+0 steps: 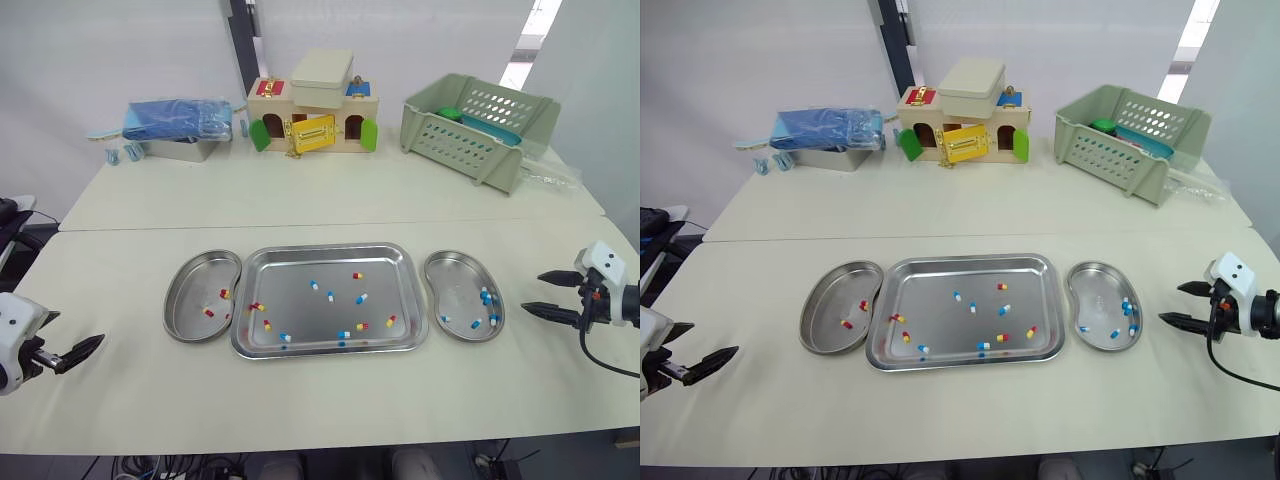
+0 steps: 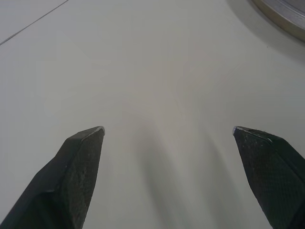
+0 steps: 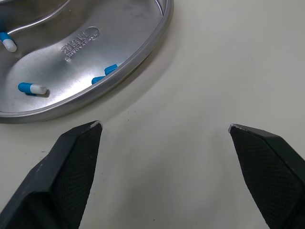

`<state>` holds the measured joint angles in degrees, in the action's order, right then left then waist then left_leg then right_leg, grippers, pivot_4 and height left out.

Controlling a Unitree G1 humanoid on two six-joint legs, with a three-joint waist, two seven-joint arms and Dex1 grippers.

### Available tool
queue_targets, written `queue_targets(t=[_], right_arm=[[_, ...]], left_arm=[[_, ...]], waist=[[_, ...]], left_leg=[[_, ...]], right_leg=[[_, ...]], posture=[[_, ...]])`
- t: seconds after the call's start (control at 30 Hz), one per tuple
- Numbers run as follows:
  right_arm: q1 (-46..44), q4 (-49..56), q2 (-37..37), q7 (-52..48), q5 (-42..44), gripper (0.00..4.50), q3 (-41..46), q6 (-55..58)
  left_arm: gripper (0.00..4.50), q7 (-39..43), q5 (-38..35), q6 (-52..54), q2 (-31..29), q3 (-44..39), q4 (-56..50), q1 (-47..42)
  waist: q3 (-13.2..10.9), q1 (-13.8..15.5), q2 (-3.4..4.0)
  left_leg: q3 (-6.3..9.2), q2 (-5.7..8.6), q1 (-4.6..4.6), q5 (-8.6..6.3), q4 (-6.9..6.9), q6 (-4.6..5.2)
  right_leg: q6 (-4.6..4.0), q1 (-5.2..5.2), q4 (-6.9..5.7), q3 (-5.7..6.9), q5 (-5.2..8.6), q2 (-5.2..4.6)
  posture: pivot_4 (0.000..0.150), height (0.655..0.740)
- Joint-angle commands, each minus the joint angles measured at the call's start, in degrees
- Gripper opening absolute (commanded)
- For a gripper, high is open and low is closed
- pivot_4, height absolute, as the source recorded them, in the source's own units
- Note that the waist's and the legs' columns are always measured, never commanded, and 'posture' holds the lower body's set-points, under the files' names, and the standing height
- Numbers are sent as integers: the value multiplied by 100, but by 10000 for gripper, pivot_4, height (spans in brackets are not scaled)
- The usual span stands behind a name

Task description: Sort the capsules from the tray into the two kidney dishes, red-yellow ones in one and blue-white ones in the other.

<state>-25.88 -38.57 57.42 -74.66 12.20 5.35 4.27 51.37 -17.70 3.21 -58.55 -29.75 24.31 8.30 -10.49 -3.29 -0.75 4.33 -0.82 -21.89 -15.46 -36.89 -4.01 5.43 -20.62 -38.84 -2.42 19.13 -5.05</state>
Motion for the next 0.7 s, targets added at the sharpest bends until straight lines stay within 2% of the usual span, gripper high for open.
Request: queue_targets(t=[0.03, 0.7], right_arm=[[-78, -19, 18, 36, -11, 45000, 110, -99], [-106, -338, 52, 52, -74, 45000, 121, -340]], left_arm=[[44646, -6, 33, -101, -120, -231, 8, -51], [44646, 33, 132, -94, -99, -155, 62, -198]], waist=[[0, 0, 0], [0, -1, 0]], left_leg=[[0, 0, 0, 0, 0, 0], [0, 0, 0, 0, -1, 0]], right_leg=[[0, 0, 0, 0, 0, 0], [0, 0, -1, 0, 0, 0]], posture=[[1500, 7400], [1500, 7400]])
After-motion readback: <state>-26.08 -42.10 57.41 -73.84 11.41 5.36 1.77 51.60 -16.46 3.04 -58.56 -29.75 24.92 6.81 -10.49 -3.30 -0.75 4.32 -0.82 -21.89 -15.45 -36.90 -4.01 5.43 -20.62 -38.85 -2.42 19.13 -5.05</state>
